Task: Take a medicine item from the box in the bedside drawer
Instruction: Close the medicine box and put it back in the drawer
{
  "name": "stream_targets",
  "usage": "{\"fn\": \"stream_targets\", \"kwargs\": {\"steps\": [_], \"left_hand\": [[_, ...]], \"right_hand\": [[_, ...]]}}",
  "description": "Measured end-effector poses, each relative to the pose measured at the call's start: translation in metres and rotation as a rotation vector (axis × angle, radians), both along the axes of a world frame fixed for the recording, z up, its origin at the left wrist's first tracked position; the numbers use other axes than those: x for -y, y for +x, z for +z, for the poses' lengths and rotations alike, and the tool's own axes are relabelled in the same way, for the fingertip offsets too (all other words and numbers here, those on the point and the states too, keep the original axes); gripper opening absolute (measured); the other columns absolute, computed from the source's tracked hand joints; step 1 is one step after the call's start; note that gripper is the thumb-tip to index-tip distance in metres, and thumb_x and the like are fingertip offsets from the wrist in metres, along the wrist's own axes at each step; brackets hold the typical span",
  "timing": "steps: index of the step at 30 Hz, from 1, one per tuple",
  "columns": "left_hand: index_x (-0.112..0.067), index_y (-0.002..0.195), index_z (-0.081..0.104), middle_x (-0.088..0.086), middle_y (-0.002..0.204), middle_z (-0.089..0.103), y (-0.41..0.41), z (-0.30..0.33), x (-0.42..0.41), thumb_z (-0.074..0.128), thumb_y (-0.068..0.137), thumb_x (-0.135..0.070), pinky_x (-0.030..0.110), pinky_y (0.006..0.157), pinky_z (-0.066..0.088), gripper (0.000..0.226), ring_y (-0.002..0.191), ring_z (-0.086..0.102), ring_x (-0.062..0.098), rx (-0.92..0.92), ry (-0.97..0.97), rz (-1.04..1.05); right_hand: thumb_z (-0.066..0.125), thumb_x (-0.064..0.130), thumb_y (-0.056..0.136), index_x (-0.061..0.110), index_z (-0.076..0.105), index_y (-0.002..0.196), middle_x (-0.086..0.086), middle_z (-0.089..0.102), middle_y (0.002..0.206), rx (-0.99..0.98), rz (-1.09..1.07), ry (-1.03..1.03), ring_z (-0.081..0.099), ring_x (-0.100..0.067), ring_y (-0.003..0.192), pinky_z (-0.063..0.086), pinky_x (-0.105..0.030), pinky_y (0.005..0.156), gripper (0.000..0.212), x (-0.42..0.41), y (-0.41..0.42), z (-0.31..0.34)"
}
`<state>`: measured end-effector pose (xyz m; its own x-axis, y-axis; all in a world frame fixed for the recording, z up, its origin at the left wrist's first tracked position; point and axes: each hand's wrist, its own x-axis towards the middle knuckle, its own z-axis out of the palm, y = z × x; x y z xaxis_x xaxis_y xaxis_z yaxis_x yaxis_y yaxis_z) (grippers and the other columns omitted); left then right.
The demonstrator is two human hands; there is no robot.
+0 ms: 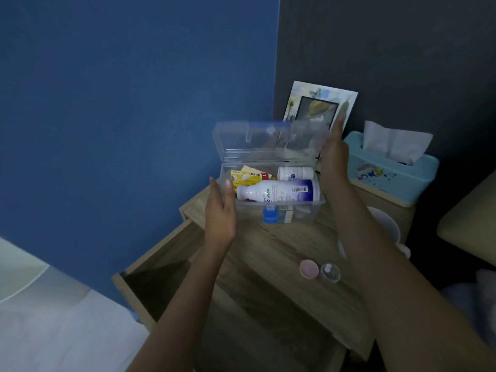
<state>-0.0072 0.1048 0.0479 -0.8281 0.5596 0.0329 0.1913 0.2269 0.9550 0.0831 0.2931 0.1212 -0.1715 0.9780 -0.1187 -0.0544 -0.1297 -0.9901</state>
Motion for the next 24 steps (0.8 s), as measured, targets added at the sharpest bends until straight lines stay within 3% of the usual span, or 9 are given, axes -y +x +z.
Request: {"fn": "stream_targets", "kwargs": {"steps": [2, 5, 7, 10, 13, 17, 19, 22, 24], "left_hand": [[-0.017, 0.153, 0.016, 0.002, 0.16, 0.023, 0.0, 0.005, -0.001, 0.021, 0.095, -0.059, 0.024, 0.114, 0.013, 0.072, 0.146, 0.023, 0.015, 0.114, 0.114, 0.045], [-0.021, 0.15, 0.03, 0.001, 0.156, 0.034, -0.003, 0.012, 0.0, 0.02, 0.089, -0.068, 0.042, 0.119, 0.025, 0.077, 0.143, 0.033, 0.017, 0.266, 0.238, 0.091], [-0.022, 0.144, 0.042, 0.001, 0.148, 0.046, -0.002, 0.017, 0.0, 0.025, 0.088, -0.07, 0.043, 0.115, 0.033, 0.075, 0.136, 0.043, 0.018, 0.293, 0.235, 0.111], [-0.012, 0.122, 0.063, 0.006, 0.121, 0.066, -0.003, 0.018, -0.001, 0.046, 0.092, -0.054, 0.041, 0.1, 0.048, 0.054, 0.114, 0.061, 0.021, 0.259, 0.153, 0.109], [-0.019, 0.087, 0.07, 0.003, 0.09, 0.072, -0.009, 0.015, -0.002, 0.055, 0.092, -0.039, 0.031, 0.073, 0.053, 0.026, 0.085, 0.067, 0.016, 0.208, 0.117, 0.103], [-0.023, 0.07, 0.063, -0.006, 0.069, 0.064, -0.012, 0.012, -0.001, 0.054, 0.092, -0.041, 0.023, 0.056, 0.043, 0.029, 0.066, 0.061, 0.009, 0.134, 0.073, 0.101], [-0.02, 0.077, 0.064, -0.003, 0.074, 0.064, -0.009, 0.013, -0.002, 0.052, 0.093, -0.042, 0.024, 0.059, 0.043, 0.03, 0.074, 0.062, 0.015, 0.119, 0.041, 0.095], [-0.011, 0.119, 0.057, 0.007, 0.118, 0.058, 0.005, 0.013, 0.0, 0.055, 0.091, -0.044, 0.026, 0.086, 0.044, 0.043, 0.112, 0.055, 0.022, -0.09, -0.076, 0.229], [-0.019, 0.119, 0.052, 0.001, 0.119, 0.054, 0.027, 0.008, 0.007, 0.059, 0.086, -0.048, 0.025, 0.083, 0.044, 0.045, 0.108, 0.053, 0.015, -0.23, -0.048, 0.346]], "right_hand": [[0.035, 0.076, 0.081, 0.024, 0.07, 0.088, 0.002, 0.073, 0.084, 0.005, -0.059, 0.033, 0.069, -0.006, 0.076, 0.055, -0.039, 0.074, 0.063, 0.02, 0.013, -0.009], [0.048, 0.064, 0.084, 0.018, 0.064, 0.062, 0.011, 0.06, 0.047, 0.082, -0.124, 0.089, 0.056, 0.002, 0.044, 0.045, -0.02, 0.048, 0.054, 0.042, 0.025, -0.03], [0.054, 0.047, 0.09, 0.018, 0.068, 0.071, 0.018, 0.072, 0.066, 0.138, -0.09, 0.148, 0.066, 0.005, 0.061, 0.053, -0.016, 0.057, 0.038, 0.05, 0.027, -0.044], [0.057, 0.029, 0.092, 0.012, 0.063, 0.125, -0.004, 0.066, 0.127, 0.217, -0.074, 0.166, 0.061, -0.019, 0.116, 0.05, -0.039, 0.099, 0.038, 0.056, 0.022, -0.054], [0.058, 0.023, 0.092, 0.011, 0.064, 0.121, -0.007, 0.068, 0.118, 0.176, -0.096, 0.16, 0.064, -0.021, 0.104, 0.051, -0.033, 0.087, 0.032, 0.058, 0.019, -0.057], [0.057, 0.025, 0.092, 0.01, 0.067, 0.103, -0.009, 0.07, 0.092, 0.16, -0.094, 0.159, 0.065, -0.022, 0.081, 0.049, -0.029, 0.068, 0.021, 0.06, 0.021, -0.064], [0.057, 0.025, 0.092, 0.009, 0.067, 0.102, -0.01, 0.069, 0.089, 0.162, -0.086, 0.146, 0.065, -0.022, 0.076, 0.051, -0.032, 0.067, 0.021, 0.06, 0.021, -0.064], [0.056, 0.026, 0.092, 0.011, 0.067, 0.096, -0.007, 0.068, 0.082, 0.195, -0.074, 0.167, 0.061, -0.014, 0.062, 0.047, -0.027, 0.06, 0.019, 0.059, 0.022, -0.065], [0.056, 0.028, 0.092, 0.015, 0.066, 0.096, -0.006, 0.068, 0.081, 0.201, -0.07, 0.161, 0.06, -0.009, 0.059, 0.046, -0.024, 0.056, 0.016, 0.059, 0.022, -0.066]]}}
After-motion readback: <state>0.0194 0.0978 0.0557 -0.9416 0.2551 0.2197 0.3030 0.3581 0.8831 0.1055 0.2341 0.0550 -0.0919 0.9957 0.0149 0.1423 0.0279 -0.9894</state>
